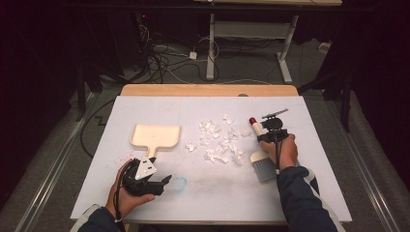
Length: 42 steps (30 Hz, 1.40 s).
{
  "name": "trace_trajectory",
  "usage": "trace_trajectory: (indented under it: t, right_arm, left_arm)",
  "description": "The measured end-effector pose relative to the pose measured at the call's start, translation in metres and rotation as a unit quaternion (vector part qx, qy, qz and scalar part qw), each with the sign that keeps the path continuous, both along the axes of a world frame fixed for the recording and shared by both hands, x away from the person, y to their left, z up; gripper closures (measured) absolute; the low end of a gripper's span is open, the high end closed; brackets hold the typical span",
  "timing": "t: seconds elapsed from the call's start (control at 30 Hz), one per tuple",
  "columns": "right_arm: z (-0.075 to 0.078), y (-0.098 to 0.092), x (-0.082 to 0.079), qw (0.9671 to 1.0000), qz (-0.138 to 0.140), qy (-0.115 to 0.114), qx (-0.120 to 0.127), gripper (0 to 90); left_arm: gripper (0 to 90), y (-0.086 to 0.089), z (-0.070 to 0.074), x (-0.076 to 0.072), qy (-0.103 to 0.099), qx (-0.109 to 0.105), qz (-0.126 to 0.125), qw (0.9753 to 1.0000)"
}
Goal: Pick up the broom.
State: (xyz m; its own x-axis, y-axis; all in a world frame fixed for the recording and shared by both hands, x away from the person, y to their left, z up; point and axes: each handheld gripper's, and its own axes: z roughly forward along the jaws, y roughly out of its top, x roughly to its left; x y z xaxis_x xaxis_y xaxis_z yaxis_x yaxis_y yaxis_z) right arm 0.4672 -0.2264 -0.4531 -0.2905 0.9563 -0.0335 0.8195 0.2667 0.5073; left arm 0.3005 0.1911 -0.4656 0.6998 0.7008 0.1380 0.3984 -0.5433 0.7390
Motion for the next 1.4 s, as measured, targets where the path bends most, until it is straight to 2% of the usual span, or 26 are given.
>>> trace_trajectory:
  t: [0.03,0.17,0.27,0.37,0.4,0.43,0.47,0.5,0.63,0.73,0.87,0.93,0.97,1.03,1.07,1.1,1.13,1.17,1.2,1.23,1.27,1.3,1.33,1.37,1.4]
  right_arm:
    - [0.0,0.002,-0.002,1.0,0.0,-0.007,-0.007,71.0]
    - [0.001,0.001,-0.005,0.9998,0.001,-0.018,-0.004,71.0]
    - [0.01,-0.009,-0.013,0.9986,0.006,-0.05,0.016,71.1]
    - [0.02,-0.017,-0.025,0.9954,0.013,-0.087,0.039,71.2]
    - [0.02,-0.017,-0.025,0.9954,0.013,-0.087,0.039,71.2]
    - [0.027,-0.021,-0.034,0.9922,0.021,-0.111,0.053,71.2]
    - [0.03,-0.023,-0.039,0.9902,0.026,-0.123,0.061,71.2]
    - [0.034,-0.025,-0.044,0.9882,0.03,-0.134,0.067,71.2]
    - [0.045,-0.029,-0.064,0.9791,0.046,-0.176,0.092,71.2]
    - [0.051,-0.031,-0.08,0.9716,0.06,-0.199,0.113,71.2]
    - [0.058,-0.03,-0.098,0.9625,0.074,-0.228,0.127,71.2]
    - [0.064,-0.029,-0.107,0.9577,0.08,-0.246,0.127,71.2]
    - [0.067,-0.027,-0.112,0.9558,0.083,-0.25,0.13,71.2]
    - [0.074,-0.022,-0.121,0.9505,0.094,-0.263,0.136,71.2]
    - [0.076,-0.019,-0.125,0.948,0.099,-0.271,0.135,71.1]
    - [0.078,-0.016,-0.129,0.9466,0.103,-0.275,0.134,71.1]
    - [0.078,-0.016,-0.129,0.9466,0.103,-0.275,0.134,71.1]
    - [0.081,-0.01,-0.135,0.9426,0.111,-0.284,0.136,71.1]
    - [0.082,-0.006,-0.137,0.9415,0.117,-0.286,0.136,71.1]
    - [0.083,-0.004,-0.14,0.9398,0.119,-0.29,0.135,71.1]
    - [0.084,-0.001,-0.142,0.9377,0.121,-0.296,0.138,71.1]
    - [0.085,0.001,-0.144,0.9362,0.123,-0.298,0.14,71.1]
    - [0.085,0.003,-0.146,0.935,0.125,-0.301,0.14,71.1]
    - [0.085,0.003,-0.146,0.935,0.125,-0.301,0.14,71.1]
    - [0.087,0.006,-0.15,0.9323,0.125,-0.31,0.139,71.1]
  left_arm:
    - [20.1,0.0,0.0,0.0,0.001,0.001,-0.001,1.0]
    - [20.1,-0.001,0.0,0.0,0.003,0.0,0.0,1.0]
    - [20.1,-0.001,0.001,0.001,0.002,-0.008,0.007,0.9999]
    - [20.5,-0.003,0.003,0.001,0.004,-0.016,0.006,0.9998]
    - [20.8,-0.003,0.003,0.001,0.004,-0.016,0.006,0.9998]
    - [21.0,-0.004,0.005,0.001,0.004,-0.021,0.006,0.9998]
    - [21.0,-0.006,0.007,0.0,0.002,-0.023,0.006,0.9997]
    - [21.0,-0.012,0.013,-0.001,-0.009,-0.026,-0.001,0.9996]
    - [21.0,-0.025,0.022,-0.003,-0.017,-0.04,-0.017,0.9989]
    - [21.3,-0.044,0.032,-0.005,-0.021,-0.058,-0.044,0.9971]
    - [23.3,-0.082,0.044,-0.005,-0.016,-0.084,-0.088,0.9924]
    - [23.9,-0.105,0.048,-0.005,-0.017,-0.086,-0.111,0.9899]
    - [24.2,-0.127,0.052,-0.004,-0.016,-0.093,-0.135,0.9863]
    - [24.2,-0.147,0.054,-0.003,-0.014,-0.1,-0.153,0.983]
    - [24.2,-0.147,0.054,-0.003,-0.014,-0.1,-0.153,0.983]
    - [24.2,-0.156,0.056,-0.003,-0.013,-0.107,-0.161,0.9811]
    - [24.2,-0.165,0.057,-0.002,-0.013,-0.113,-0.168,0.9793]
    - [24.4,-0.173,0.058,-0.002,-0.014,-0.113,-0.172,0.9785]
    - [24.9,-0.181,0.059,-0.001,-0.013,-0.116,-0.178,0.9771]
    - [25.4,-0.194,0.06,0.002,-0.009,-0.125,-0.178,0.9761]
    - [26.1,-0.2,0.059,0.004,-0.005,-0.131,-0.175,0.9759]
    - [27.1,-0.205,0.059,0.006,0.004,-0.142,-0.179,0.9736]
    - [27.5,-0.205,0.059,0.006,0.004,-0.142,-0.179,0.9736]
    - [27.5,-0.209,0.058,0.007,0.009,-0.147,-0.18,0.9726]
    - [29.1,-0.214,0.057,0.008,0.008,-0.143,-0.176,0.974]
